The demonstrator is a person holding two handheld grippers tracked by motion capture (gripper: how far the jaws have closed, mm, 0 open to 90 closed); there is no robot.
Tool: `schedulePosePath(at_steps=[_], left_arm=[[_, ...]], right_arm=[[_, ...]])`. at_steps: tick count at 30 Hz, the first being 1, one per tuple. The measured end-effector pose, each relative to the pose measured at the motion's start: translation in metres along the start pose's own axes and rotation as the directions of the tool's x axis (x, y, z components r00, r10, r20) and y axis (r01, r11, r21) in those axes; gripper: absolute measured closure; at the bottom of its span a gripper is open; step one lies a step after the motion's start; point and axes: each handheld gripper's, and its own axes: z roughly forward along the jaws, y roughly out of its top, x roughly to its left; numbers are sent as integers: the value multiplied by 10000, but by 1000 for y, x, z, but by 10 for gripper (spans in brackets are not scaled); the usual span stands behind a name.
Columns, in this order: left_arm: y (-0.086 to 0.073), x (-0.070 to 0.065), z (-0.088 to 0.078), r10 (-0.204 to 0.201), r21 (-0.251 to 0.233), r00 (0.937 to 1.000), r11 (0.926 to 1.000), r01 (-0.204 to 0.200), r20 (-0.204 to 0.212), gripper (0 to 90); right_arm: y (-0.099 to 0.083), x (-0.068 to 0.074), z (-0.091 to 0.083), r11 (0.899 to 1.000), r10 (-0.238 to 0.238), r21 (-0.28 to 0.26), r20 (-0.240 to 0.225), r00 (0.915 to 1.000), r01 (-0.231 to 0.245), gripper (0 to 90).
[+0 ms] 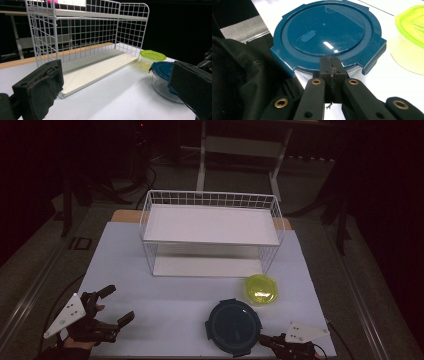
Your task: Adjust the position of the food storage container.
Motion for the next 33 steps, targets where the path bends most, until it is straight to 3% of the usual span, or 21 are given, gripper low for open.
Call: schedulePosePath(at_steps=[11, 14, 18, 22, 33], left_arm=[[-1, 1, 0, -25, -7, 10000, 10000, 25, 4, 0], [-1, 1, -1, -48, -29, 10000, 10000, 48, 2, 0], [-1, 2, -1, -82, -51, 10000, 10000, 82, -8, 0], [-1, 1, -1, -69, -47, 10000, 10000, 69, 1, 0], [-1, 0, 0, 25, 31, 10000, 10000, -25, 62, 0]], right_arm=[[15, 6, 22, 9997, -230, 75, -643, 9977, 235, 900], [14, 3, 22, 10000, -35, 33, -797, 9968, 38, 900], [15, -8, 14, 9994, 210, -264, -190, 9996, -215, 900], [15, -21, 11, 9988, 447, -216, 460, 9979, -438, 900], [13, -28, 24, 9973, 737, 3, 409, 9964, -737, 900]])
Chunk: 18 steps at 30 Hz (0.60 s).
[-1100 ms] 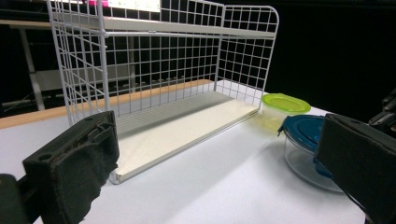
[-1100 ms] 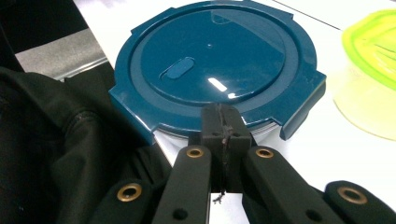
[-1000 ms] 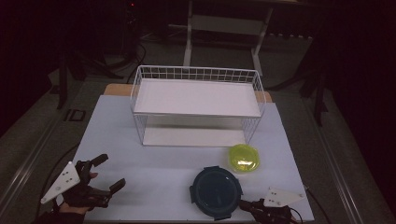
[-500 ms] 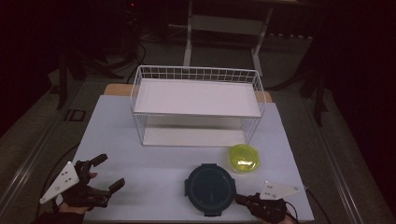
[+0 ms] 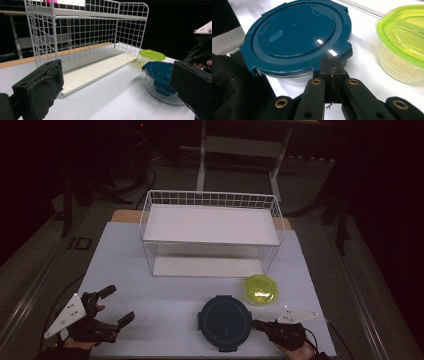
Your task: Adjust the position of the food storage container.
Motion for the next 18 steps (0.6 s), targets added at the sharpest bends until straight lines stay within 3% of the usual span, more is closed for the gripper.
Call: schedulePosePath(at_steps=[6, 13, 18], left_arm=[[-1, -2, 3, 26, 80, 10000, 10000, -27, 82, 0], [-1, -2, 3, 7, 132, 9999, 9999, -9, 131, 0], [-1, -2, 3, 6, 90, 9999, 10000, -8, 157, 0]], right_arm=[[3, 0, 6, 9998, 190, -30, -156, 9997, -191, 900], [13, 9, 19, 10000, -33, 83, -439, 9990, 36, 900], [19, 13, 28, 9998, -80, 182, -368, 9993, 87, 900]])
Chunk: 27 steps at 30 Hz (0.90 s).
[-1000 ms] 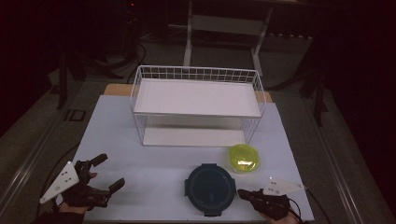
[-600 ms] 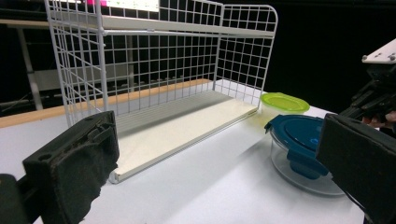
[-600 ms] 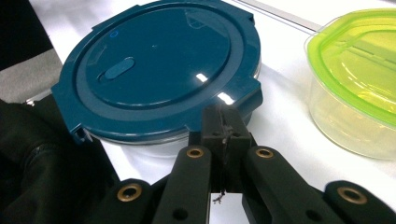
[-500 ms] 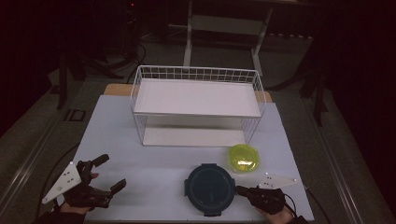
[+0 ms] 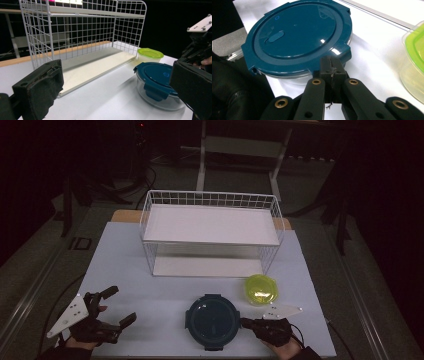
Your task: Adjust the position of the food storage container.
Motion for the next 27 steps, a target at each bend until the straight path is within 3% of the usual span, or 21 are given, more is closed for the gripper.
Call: schedulePosePath(at_steps=[27], left_arm=[[0, 0, 1, -91, 34, 9998, 10000, 90, 158, 0]], right_arm=[[32, 25, 49, 9986, -477, 175, -813, 9955, 493, 900]])
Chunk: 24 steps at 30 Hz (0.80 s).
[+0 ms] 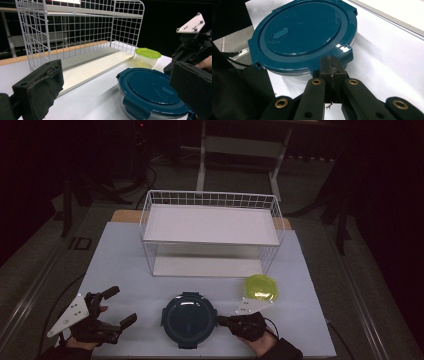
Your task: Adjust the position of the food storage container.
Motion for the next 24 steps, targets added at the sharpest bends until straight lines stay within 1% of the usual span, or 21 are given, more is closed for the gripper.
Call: schedulePosePath(at_steps=[12, 24], left_arm=[[0, 0, 0, 50, 21, 10000, 10000, -50, 12, 0], [1, -1, -1, 97, -29, 9999, 9999, -97, 71, 0]], right_arm=[[9, 4, 14, 10000, -48, -11, -281, 9996, 48, 900], [16, 8, 23, 9996, -255, 77, -350, 9991, 258, 900]])
